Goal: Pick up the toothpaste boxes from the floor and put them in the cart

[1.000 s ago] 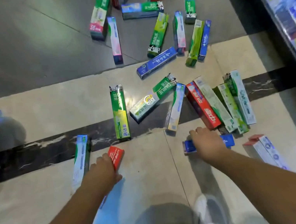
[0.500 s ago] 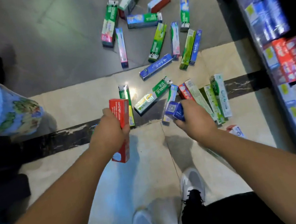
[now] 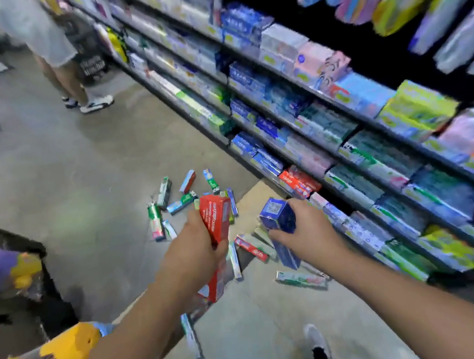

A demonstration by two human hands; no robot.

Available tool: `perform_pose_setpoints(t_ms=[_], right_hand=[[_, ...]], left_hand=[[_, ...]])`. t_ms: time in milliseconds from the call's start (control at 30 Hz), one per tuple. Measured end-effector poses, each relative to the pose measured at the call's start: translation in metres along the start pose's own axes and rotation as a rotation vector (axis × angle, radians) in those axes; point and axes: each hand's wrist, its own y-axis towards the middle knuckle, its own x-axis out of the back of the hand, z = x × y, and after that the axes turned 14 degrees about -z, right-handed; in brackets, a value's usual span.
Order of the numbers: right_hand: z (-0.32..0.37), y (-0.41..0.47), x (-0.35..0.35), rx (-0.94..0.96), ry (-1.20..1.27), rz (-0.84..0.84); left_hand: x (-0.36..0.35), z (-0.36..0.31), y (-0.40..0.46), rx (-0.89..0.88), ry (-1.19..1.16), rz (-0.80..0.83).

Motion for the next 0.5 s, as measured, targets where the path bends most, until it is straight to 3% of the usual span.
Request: perform_pose_setpoints(t_ms=[200,367,500], right_hand=[[-0.044,-0.065,0.174,-0.186,-0.022,-0.298],[-0.131,-0.164,0.303,-0.43,-0.019,-0.514],[-0.219,-0.293,0.409,-0.661,0.027,-0.726]], left_hand=[[0.01,-0.183,-0.034,-0.433,-0.048,-0.017],[-0.054,-0.338,-0.126,-0.736,-0.18,0.208],[-0.122,-0.465,-0.245,-0.942,-0.188,0.379]])
